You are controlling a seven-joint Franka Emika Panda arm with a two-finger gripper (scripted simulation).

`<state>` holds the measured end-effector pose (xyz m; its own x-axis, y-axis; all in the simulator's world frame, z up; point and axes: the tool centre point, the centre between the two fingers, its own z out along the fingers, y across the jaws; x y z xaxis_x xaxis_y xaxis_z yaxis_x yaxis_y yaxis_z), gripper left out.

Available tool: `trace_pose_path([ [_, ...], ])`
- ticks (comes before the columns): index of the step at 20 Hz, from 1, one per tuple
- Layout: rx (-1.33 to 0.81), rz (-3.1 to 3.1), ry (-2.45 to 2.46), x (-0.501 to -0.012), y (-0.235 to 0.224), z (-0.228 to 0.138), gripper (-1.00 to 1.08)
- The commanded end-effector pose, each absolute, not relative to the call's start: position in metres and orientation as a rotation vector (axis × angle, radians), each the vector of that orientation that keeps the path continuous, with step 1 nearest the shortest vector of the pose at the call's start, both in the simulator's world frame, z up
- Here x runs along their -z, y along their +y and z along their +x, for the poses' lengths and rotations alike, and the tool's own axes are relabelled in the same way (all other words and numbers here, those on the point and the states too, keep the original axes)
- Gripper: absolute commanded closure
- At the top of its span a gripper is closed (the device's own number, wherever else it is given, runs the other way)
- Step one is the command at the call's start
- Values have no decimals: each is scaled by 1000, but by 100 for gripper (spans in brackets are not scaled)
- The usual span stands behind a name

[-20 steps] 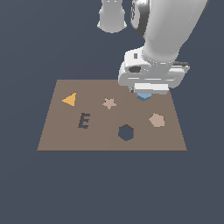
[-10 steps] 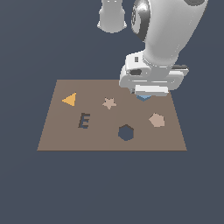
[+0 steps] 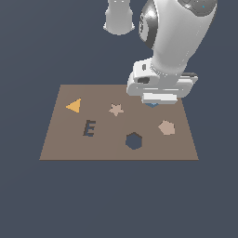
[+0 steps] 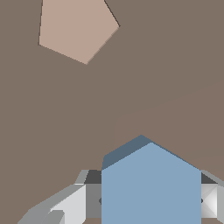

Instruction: Insert a designated object into the corresponding slot on a board.

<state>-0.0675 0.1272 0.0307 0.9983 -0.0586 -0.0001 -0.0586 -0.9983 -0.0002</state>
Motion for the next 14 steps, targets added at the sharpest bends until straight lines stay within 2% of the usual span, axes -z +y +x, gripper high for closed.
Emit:
trace_pose_path([
  [1,0,-3140,93,-30,127,-67,108],
  [14,0,-3137,155,-31,128,-61,108],
])
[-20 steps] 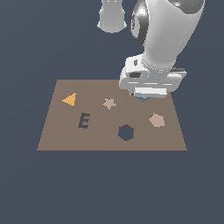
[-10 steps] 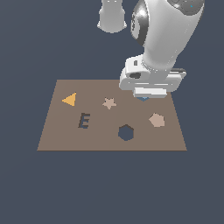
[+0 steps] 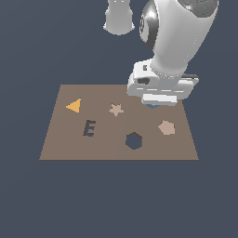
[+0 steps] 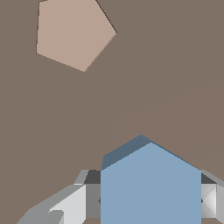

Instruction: Insert a designated object into the corresponding slot on a board.

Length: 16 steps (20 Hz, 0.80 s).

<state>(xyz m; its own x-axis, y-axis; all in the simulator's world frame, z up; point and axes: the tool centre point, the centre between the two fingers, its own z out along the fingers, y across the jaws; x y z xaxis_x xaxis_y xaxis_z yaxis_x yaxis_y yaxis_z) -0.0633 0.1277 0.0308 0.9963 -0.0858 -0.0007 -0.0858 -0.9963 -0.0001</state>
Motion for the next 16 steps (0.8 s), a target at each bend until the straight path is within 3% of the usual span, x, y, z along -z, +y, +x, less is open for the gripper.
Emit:
trace_pose_path([
  [1,0,-3136,174,-31,128,-59,108],
  [16,0,-3039,791,-35,120,7,108],
])
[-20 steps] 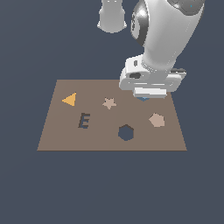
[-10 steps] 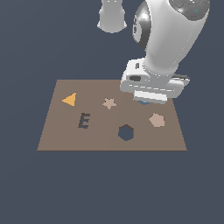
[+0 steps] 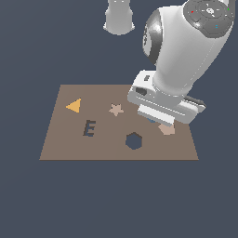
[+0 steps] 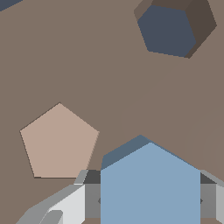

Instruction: Insert a designated object into the corresponding slot on a board.

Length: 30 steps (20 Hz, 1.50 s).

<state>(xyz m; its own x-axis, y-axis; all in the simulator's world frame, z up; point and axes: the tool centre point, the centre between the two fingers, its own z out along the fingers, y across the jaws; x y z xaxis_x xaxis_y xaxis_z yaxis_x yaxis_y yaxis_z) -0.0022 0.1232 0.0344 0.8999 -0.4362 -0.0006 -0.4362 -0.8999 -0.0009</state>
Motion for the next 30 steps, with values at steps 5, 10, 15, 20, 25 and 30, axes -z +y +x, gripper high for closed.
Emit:
trace_pose_path([
  [5,0,-2940,1103,-37,105,39,108],
  [10,0,-2835,1352,-39,87,63,108],
  [15,-1,-2741,1532,-40,70,78,108],
  [20,-1,-2673,1649,-40,58,86,108],
  [25,-1,-2640,1703,-41,52,90,108],
  [30,-2,-2640,1702,-38,51,89,108],
])
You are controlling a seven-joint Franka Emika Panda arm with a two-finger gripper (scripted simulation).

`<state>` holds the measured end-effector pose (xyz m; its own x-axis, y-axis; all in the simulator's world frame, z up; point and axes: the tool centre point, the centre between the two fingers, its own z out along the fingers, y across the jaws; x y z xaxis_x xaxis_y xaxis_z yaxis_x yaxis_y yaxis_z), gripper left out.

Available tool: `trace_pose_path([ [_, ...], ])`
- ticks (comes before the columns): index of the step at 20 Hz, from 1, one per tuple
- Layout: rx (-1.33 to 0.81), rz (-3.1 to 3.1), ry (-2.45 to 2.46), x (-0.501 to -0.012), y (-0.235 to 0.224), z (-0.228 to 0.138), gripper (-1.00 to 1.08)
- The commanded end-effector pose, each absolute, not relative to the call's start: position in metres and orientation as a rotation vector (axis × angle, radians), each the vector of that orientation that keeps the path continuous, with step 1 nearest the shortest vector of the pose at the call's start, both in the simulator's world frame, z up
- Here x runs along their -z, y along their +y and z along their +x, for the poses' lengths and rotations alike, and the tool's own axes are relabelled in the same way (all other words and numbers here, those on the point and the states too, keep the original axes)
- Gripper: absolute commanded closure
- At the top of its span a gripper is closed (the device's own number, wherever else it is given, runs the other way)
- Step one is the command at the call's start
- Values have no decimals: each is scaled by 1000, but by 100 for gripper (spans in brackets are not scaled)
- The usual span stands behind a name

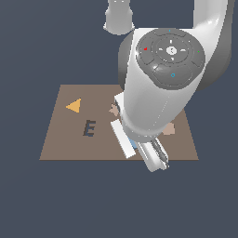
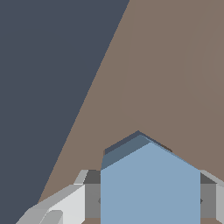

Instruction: Insert a designated object into the corresponding slot on a board.

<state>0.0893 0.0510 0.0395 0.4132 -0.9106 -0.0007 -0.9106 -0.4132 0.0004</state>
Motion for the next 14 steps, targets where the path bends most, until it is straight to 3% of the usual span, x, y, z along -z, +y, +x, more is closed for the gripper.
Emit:
trace_pose_path([
  [1,-2,-2639,1704,-35,51,89,108],
  [4,-2,-2638,1706,-31,51,89,108],
  [5,-2,-2638,1706,-31,51,89,-92],
  [14,-2,-2638,1706,-31,51,89,-92],
])
